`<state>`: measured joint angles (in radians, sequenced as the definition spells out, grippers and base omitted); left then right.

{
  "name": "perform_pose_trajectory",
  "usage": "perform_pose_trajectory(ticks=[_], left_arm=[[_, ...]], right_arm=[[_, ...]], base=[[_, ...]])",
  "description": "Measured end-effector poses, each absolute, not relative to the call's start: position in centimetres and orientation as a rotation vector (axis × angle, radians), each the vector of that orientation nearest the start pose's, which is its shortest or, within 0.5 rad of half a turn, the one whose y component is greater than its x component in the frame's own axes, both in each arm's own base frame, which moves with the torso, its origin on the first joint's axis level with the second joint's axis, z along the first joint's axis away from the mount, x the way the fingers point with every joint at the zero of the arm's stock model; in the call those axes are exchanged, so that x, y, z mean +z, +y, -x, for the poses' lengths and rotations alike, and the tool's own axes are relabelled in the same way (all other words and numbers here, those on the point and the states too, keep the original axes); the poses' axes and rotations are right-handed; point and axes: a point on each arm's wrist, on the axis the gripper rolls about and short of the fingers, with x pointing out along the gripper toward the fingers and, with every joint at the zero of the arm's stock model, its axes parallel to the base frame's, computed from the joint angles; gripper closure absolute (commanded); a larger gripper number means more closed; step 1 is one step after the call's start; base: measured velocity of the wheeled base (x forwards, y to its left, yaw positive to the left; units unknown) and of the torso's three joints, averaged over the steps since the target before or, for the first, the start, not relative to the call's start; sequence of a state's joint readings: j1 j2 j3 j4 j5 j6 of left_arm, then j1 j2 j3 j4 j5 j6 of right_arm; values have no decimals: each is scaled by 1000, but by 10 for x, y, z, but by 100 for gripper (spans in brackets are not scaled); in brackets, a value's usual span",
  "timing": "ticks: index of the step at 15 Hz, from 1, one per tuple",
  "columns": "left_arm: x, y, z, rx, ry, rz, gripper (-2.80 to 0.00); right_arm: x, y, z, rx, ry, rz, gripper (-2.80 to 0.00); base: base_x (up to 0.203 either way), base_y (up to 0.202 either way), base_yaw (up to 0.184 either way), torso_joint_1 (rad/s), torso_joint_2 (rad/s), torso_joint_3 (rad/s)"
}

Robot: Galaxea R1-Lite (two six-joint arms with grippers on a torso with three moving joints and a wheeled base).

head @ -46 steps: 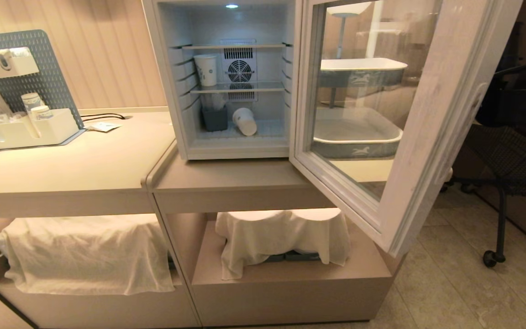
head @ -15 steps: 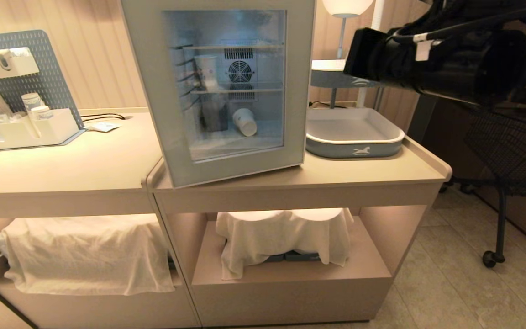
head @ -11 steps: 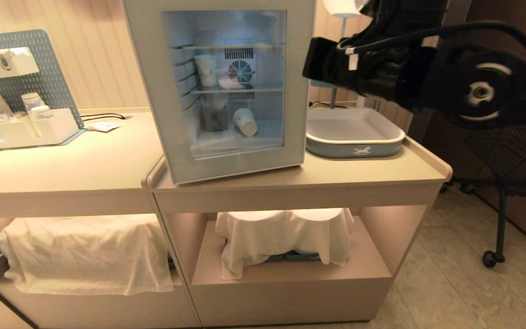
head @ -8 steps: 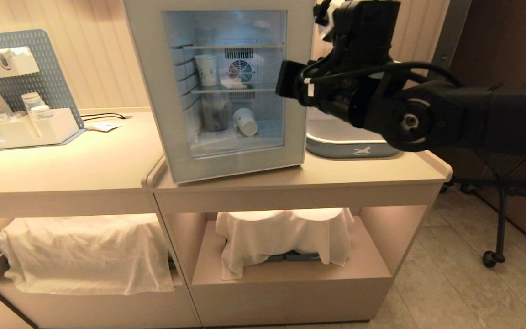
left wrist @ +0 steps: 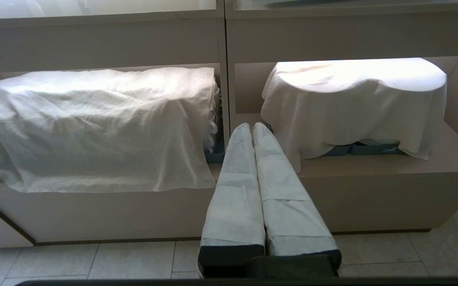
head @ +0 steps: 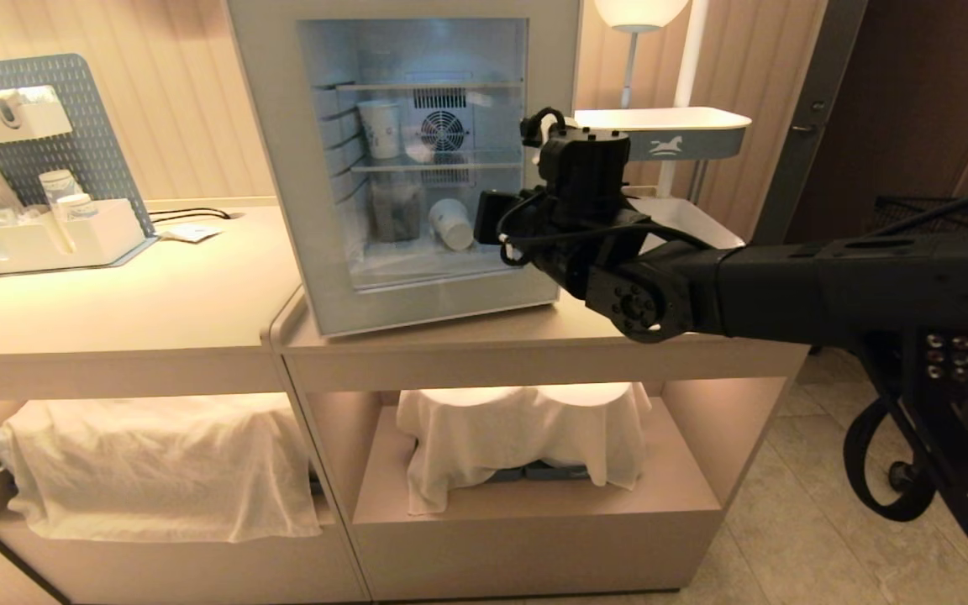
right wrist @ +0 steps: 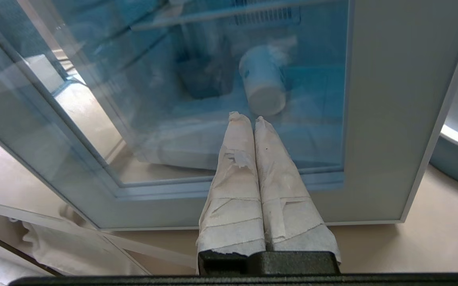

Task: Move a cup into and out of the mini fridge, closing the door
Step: Close the freezer door

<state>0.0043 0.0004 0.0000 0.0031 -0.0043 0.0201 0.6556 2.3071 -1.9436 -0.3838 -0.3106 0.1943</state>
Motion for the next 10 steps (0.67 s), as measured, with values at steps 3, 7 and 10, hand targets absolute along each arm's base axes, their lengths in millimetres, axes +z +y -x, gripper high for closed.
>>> perform_pose_trajectory(ticks=[3, 7, 10], left_arm=[[75, 0, 23, 0, 4, -20, 0], [75, 0, 23, 0, 4, -20, 0], [75, 0, 23, 0, 4, -20, 0]], right_arm=[[214, 290, -410, 317, 37, -171, 0], [200, 282, -424, 285, 29, -145, 0], [191, 279, -432, 280, 16, -138, 0]], base=[[0, 0, 0, 0, 0, 0], [0, 0, 0, 0, 0, 0], [0, 0, 0, 0, 0, 0]])
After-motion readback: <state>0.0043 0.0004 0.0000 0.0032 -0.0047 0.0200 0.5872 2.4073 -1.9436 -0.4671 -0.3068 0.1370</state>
